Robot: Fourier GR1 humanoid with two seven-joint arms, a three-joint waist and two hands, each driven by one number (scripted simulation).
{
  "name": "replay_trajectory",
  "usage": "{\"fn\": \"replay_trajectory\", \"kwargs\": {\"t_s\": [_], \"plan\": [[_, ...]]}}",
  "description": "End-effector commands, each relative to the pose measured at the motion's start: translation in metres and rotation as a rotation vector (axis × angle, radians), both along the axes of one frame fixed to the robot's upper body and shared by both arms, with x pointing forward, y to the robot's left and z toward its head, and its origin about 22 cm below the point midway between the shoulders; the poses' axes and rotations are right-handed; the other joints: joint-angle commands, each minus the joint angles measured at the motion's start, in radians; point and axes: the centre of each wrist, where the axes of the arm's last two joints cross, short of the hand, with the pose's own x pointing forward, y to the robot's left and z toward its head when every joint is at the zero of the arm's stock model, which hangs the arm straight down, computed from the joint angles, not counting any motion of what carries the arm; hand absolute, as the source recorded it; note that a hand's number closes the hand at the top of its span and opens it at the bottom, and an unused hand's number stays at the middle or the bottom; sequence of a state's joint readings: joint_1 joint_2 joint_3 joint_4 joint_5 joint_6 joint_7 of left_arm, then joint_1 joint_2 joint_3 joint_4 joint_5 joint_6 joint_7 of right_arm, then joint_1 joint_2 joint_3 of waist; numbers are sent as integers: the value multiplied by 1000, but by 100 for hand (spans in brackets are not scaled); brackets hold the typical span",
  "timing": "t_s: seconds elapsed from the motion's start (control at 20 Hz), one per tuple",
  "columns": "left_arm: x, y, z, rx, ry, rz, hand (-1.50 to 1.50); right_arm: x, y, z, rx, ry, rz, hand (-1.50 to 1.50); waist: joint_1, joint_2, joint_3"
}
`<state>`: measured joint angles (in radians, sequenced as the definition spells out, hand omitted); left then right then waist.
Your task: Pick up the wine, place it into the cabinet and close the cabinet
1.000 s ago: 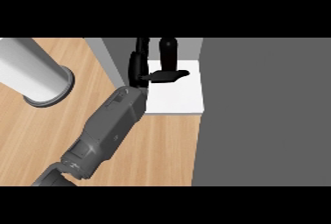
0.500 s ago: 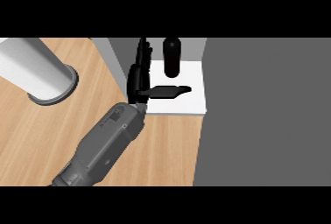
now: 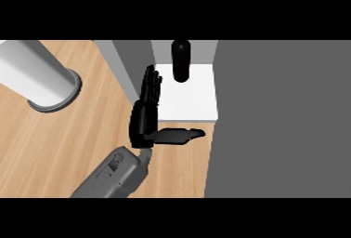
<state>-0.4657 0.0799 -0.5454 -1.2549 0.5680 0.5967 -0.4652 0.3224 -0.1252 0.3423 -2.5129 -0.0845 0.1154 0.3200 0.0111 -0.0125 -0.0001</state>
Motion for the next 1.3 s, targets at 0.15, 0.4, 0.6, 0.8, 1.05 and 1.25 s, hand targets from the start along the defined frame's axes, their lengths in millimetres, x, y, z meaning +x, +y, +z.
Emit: {"fn": "replay_trajectory", "kwargs": {"t_s": [0.15, 0.4, 0.6, 0.8, 1.05, 1.25], "plan": [[-67, 17, 4, -38, -12, -40, -150, -28, -4, 35, 7, -60, 10, -150, 0, 6, -1], [-90, 32, -5, -30, -30, -6, -150, -33, -10, 37, -105, -24, 119, 150, -9, 8, 0], [-104, 48, -6, -23, -23, 45, -150, -40, -3, 38, -177, -3, 323, 150, -11, 4, -1], [-117, 70, -1, -14, -35, 42, -150, -46, 7, 36, -151, 44, 462, 150, -9, 5, -1], [-145, 103, 13, 16, -29, 24, -150, -39, 23, 29, -156, -5, 496, 150, 10, 3, -2], [-146, 122, 18, 16, -46, 52, -150, -35, 35, 33, -161, -30, 518, 150, 17, 5, -5]]}}
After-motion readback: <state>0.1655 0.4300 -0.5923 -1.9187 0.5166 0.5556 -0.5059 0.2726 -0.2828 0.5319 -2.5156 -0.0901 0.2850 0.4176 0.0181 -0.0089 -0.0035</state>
